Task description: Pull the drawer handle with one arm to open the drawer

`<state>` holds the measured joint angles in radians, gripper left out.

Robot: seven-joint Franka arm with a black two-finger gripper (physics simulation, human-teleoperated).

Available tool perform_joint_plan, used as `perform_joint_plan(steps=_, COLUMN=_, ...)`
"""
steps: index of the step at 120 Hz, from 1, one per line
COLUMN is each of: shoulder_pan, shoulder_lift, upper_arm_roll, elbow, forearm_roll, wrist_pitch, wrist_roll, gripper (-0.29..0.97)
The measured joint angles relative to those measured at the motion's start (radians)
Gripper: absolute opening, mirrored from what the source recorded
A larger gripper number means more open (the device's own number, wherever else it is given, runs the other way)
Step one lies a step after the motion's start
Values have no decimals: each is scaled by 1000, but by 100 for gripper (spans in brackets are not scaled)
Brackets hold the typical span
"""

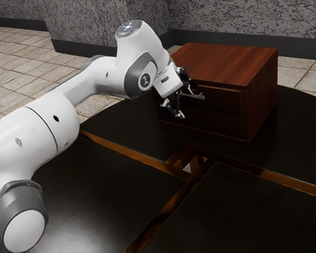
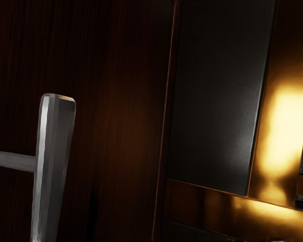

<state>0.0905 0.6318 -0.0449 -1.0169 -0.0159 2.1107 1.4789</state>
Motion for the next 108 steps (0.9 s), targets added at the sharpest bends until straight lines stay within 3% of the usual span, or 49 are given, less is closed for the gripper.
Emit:
perform_joint_plan(steps=33, shoulder_pan=1, shoulder_lift=-15, upper_arm_roll=9, elbow=-12, forearm_roll=-4, wrist_pitch=-9, wrist_roll=-8, gripper=36)
perform_joint_plan(steps=108, shoulder_pan=5, shoulder_lift=-142, upper_arm_roll=15, elbow=-191, forearm_roll=-6, wrist_pitch=-4, wrist_roll=-27, gripper=23)
